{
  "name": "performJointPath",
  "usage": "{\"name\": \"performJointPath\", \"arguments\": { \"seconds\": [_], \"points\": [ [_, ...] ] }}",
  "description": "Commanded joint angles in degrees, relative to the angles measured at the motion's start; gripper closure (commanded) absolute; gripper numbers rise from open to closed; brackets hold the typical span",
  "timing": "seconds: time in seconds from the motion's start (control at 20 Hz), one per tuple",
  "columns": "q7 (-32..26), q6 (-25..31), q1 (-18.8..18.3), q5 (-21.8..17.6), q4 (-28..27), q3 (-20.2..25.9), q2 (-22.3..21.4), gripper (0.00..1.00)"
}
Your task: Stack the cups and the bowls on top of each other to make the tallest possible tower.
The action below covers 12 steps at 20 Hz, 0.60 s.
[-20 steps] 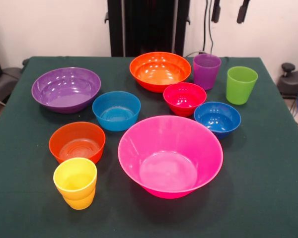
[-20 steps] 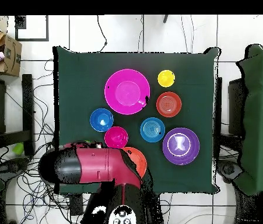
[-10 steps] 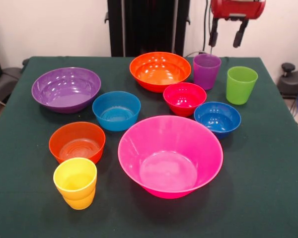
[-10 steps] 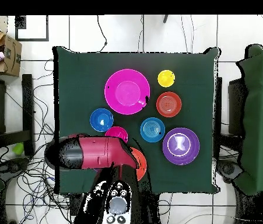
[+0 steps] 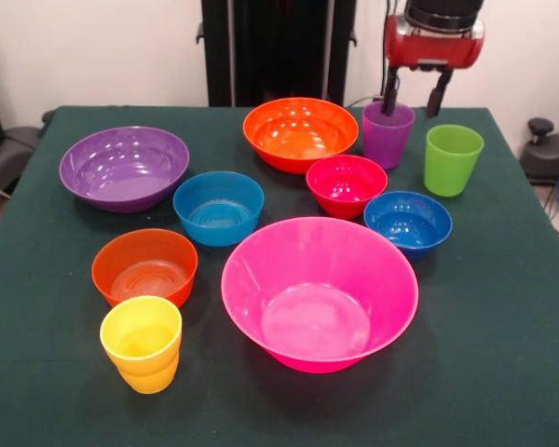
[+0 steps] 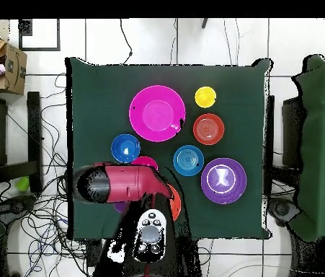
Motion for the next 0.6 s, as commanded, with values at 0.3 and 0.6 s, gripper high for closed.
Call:
{"name": "performJointPath", "arguments": {
  "seconds": [0.3,0.6],
  "points": [
    [4.7,-11.0,-5.9,-3.4,-1.1,3.9,9.2,0.00],
    [5.8,-10.5,-4.6,-2.3,-1.6,3.0,9.5,0.00]
  ]
}}
